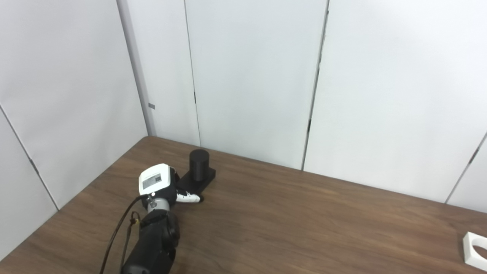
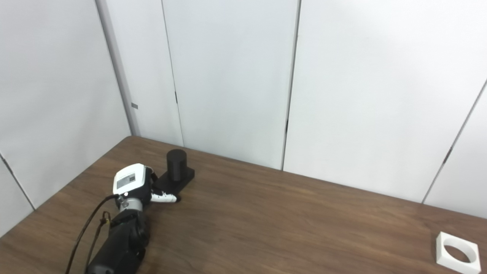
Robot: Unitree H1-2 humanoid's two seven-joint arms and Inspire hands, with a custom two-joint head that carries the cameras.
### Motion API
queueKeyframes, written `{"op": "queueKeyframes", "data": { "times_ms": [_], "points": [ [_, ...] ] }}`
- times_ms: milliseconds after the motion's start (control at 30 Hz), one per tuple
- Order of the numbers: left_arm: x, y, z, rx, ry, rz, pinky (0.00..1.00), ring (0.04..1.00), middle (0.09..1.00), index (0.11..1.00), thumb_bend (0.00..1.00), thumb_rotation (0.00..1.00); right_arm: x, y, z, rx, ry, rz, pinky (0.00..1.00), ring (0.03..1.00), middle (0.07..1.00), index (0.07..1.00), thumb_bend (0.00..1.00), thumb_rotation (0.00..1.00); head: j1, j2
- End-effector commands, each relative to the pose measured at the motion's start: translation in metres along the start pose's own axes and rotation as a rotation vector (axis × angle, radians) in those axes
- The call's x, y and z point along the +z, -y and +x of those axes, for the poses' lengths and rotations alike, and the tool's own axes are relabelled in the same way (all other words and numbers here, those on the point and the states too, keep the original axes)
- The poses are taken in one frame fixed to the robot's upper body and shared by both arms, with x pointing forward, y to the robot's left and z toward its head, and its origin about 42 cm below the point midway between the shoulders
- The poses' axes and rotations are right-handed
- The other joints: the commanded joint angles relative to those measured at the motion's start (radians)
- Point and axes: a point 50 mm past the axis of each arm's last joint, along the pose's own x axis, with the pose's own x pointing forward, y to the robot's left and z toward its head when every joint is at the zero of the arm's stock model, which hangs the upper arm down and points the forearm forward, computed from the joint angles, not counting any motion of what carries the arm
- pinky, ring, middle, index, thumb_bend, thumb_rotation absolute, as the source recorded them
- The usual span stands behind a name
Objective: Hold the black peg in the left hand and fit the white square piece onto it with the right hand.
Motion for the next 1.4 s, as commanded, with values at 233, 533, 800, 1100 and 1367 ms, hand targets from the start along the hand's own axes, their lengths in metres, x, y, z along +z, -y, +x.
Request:
{"op": "queueKeyframes", "data": {
  "times_ms": [233, 533, 800, 1100, 1367],
  "points": [
    [0.004, -0.021, 0.008, 0.052, 0.047, -0.028, 0.7, 0.779, 0.721, 0.484, 0.52, 0.05, -0.01, -0.005, -0.013, -0.003, -0.044, 0.018, 0.92, 0.961, 0.929, 1.0, 0.7, 1.0, -0.02, 0.012],
    [0.014, -0.029, -0.012, -0.008, 0.159, -0.101, 0.64, 0.75, 0.715, 0.489, 0.51, 0.05, -0.011, -0.008, -0.014, 0.006, -0.03, 0.016, 0.92, 0.952, 0.927, 0.997, 0.69, 1.0, -0.05, 0.022],
    [0.027, -0.037, -0.046, -0.108, 0.309, -0.213, 0.58, 0.746, 0.732, 0.49, 0.5, 0.05, -0.011, -0.013, -0.015, 0.006, -0.024, 0.043, 0.95, 0.954, 0.926, 1.0, 0.66, 1.0, -0.074, 0.031],
    [0.051, -0.05, -0.087, -0.238, 0.534, -0.266, 0.66, 0.789, 0.764, 0.489, 0.5, 0.05, -0.003, -0.022, -0.016, 0.01, -0.017, 0.04, 1.0, 0.977, 0.939, 1.0, 0.6, 1.0, -0.114, 0.052],
    [0.061, -0.049, -0.113, -0.297, 0.683, -0.271, 0.69, 0.797, 0.769, 0.489, 0.5, 0.05, 0.008, -0.029, -0.018, -0.001, -0.015, 0.009, 1.0, 0.969, 0.929, 1.0, 0.55, 1.0, -0.168, 0.087]
  ]
}}
